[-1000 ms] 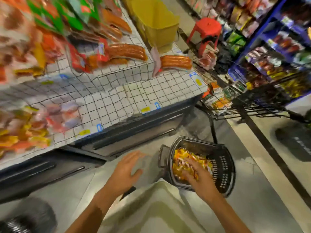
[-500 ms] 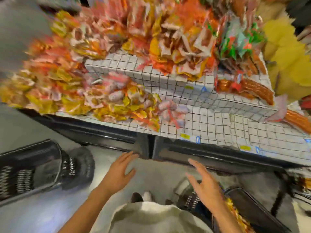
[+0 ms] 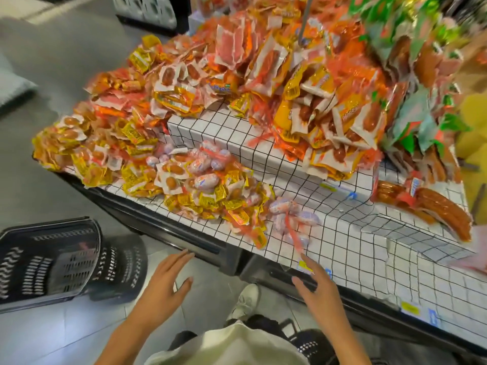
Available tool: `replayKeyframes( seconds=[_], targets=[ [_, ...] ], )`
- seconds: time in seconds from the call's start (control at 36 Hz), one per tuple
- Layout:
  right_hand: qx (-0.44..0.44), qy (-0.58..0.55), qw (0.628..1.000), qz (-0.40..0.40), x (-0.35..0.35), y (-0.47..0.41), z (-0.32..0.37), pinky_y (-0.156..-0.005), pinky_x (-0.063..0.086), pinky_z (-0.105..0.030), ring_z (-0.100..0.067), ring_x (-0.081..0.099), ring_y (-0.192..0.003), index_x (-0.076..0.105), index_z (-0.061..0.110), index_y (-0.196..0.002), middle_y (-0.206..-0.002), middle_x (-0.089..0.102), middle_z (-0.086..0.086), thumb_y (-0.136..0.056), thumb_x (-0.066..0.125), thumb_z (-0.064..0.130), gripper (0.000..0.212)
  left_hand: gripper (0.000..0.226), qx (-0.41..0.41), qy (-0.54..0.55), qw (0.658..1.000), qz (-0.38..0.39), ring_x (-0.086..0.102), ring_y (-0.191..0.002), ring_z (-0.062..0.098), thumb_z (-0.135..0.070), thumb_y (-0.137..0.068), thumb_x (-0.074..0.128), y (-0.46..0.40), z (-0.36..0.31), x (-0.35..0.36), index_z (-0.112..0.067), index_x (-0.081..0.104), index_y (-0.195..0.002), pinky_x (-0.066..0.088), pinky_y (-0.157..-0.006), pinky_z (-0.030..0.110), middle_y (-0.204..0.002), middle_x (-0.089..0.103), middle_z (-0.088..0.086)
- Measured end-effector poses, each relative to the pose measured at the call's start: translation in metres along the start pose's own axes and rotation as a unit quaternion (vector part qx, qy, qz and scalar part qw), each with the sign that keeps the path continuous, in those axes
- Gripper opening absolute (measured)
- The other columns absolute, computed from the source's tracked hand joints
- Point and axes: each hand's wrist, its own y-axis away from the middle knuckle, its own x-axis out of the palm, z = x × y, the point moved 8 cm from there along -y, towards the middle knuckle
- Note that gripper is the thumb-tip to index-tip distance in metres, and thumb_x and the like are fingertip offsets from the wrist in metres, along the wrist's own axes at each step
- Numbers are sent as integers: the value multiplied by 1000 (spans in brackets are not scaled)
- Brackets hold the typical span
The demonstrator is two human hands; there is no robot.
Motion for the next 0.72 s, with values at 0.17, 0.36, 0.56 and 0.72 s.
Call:
replayKeyframes(
  seconds=[0.17,0.36,0.56,0.72],
  targets=[
    [-54,-31,998,-9,-5,-59,18,-111,46,-40,-16,54,-131,49,27,-145,-145,54,6,-97,67,11,54,53,-12,-13,1000,1,25,-145,4,-21,-98,63,-37,-21,-12,-29,43,-147,17,-118,20,-154,35,-16],
    [-107,-31,994,1,1,-113,29,-108,49,-30,-8,52,-134,52,24,-147,-148,54,8,-100,60,10,49,57,-10,-23,1000,0,21,-146,1,-24,-99,60,-81,-50,-23,-42,34,-147,20,-117,21,-155,28,-21],
    [-107,0,994,-9,4,-144,34,-91,58,-36,-9,65,-117,65,37,-133,-130,68,15,-95,70,24,40,58,-9,4,998,-56,26,-146,3,-20,-99,60,-109,-70,-37,-33,37,-151,24,-117,21,-155,34,-15],
    [-45,-138,989,-36,-3,-151,40,-74,59,-21,3,69,-93,72,52,-101,-100,74,26,-96,68,23,30,63,22,54,986,-153,33,-144,5,-12,-97,60,-129,-74,-63,-39,37,-149,38,-111,35,-152,38,-20]
  ],
)
